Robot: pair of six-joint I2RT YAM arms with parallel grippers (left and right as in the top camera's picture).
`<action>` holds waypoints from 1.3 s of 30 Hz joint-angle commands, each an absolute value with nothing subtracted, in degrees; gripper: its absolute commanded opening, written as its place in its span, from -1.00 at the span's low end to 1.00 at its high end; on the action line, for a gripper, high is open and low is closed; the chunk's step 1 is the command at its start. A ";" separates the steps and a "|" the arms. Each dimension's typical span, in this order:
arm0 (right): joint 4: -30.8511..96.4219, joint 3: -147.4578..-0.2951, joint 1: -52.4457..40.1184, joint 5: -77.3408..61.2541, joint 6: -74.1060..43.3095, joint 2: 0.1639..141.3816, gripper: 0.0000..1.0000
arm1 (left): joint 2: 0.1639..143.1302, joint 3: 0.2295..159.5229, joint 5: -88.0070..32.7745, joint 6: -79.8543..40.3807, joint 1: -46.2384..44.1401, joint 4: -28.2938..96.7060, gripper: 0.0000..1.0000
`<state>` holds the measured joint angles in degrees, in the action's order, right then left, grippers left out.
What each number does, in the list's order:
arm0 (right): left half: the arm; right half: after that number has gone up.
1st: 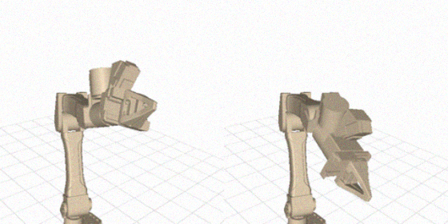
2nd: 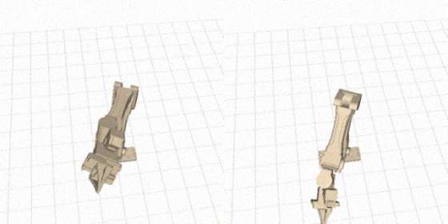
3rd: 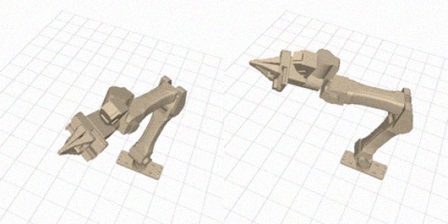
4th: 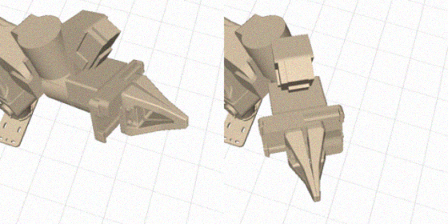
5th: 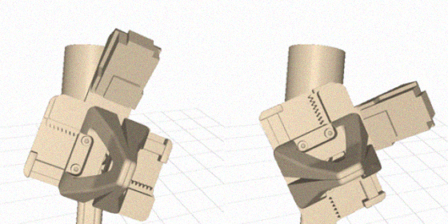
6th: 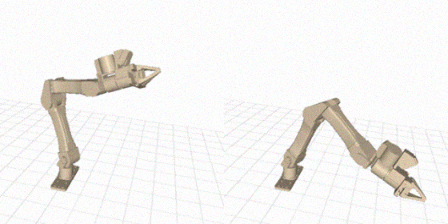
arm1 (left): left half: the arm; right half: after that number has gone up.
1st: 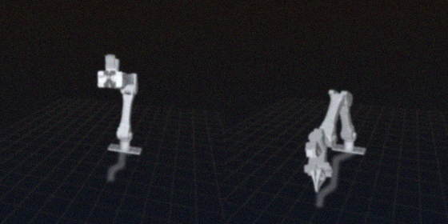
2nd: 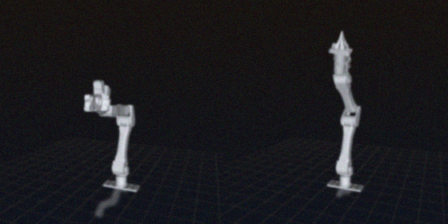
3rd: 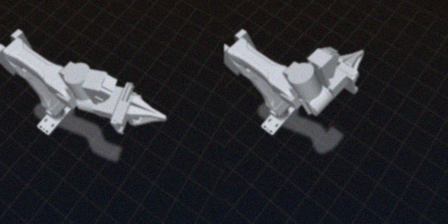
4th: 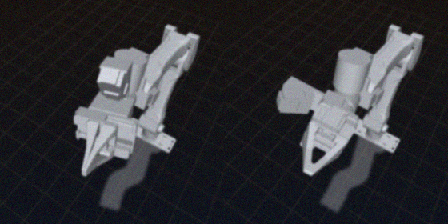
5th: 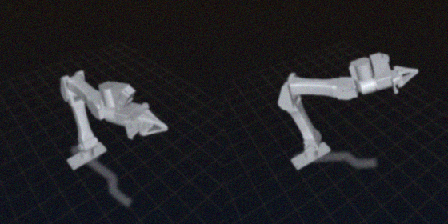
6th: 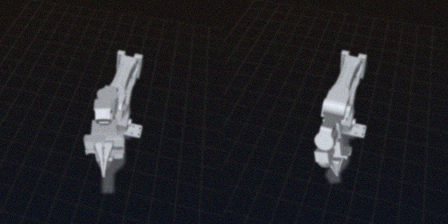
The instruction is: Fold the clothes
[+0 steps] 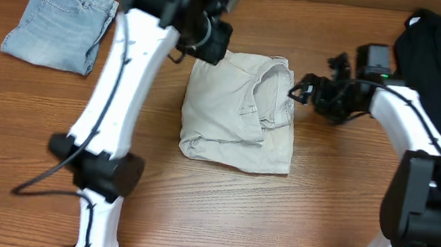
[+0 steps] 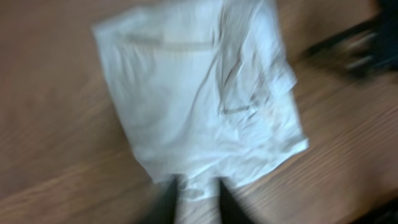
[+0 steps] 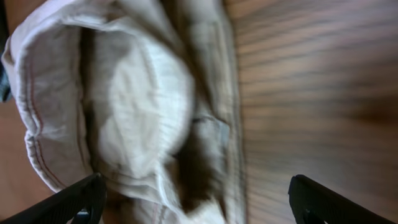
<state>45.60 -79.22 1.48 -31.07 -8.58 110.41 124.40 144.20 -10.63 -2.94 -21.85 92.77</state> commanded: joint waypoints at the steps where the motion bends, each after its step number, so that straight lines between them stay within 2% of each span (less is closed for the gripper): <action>1: 47.44 -83.20 5.48 -30.63 -8.54 106.04 0.92 | 130.06 140.51 -10.37 -1.26 -22.74 93.69 -0.92; 11: 50.28 -83.37 9.39 -30.68 -7.25 105.95 0.89 | 137.38 128.55 -15.22 -1.21 -25.96 92.51 -0.92; 18: 50.26 -83.37 9.39 -30.70 -7.25 105.97 0.89 | 137.38 115.72 -14.87 -2.20 -27.51 84.44 -0.91; 24: 50.28 -83.37 9.39 -30.70 -7.25 105.97 0.89 | 137.38 105.93 -11.03 -3.49 -25.39 77.23 -0.92; 28: 50.26 -83.37 9.39 -30.68 -7.27 105.97 0.90 | 137.38 103.35 0.51 -4.64 -23.55 76.23 -0.92; 34: 49.98 -83.37 9.39 -30.68 -7.27 105.97 0.90 | 137.38 103.33 30.00 -5.34 -20.10 75.72 -0.92; 39: 49.84 -83.37 9.39 -30.68 -7.25 105.97 0.92 | 137.36 103.48 54.87 -4.91 -17.21 69.43 -0.85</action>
<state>50.17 -82.24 9.34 -30.65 -7.70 107.61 134.67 104.86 28.10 -4.10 -20.73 72.10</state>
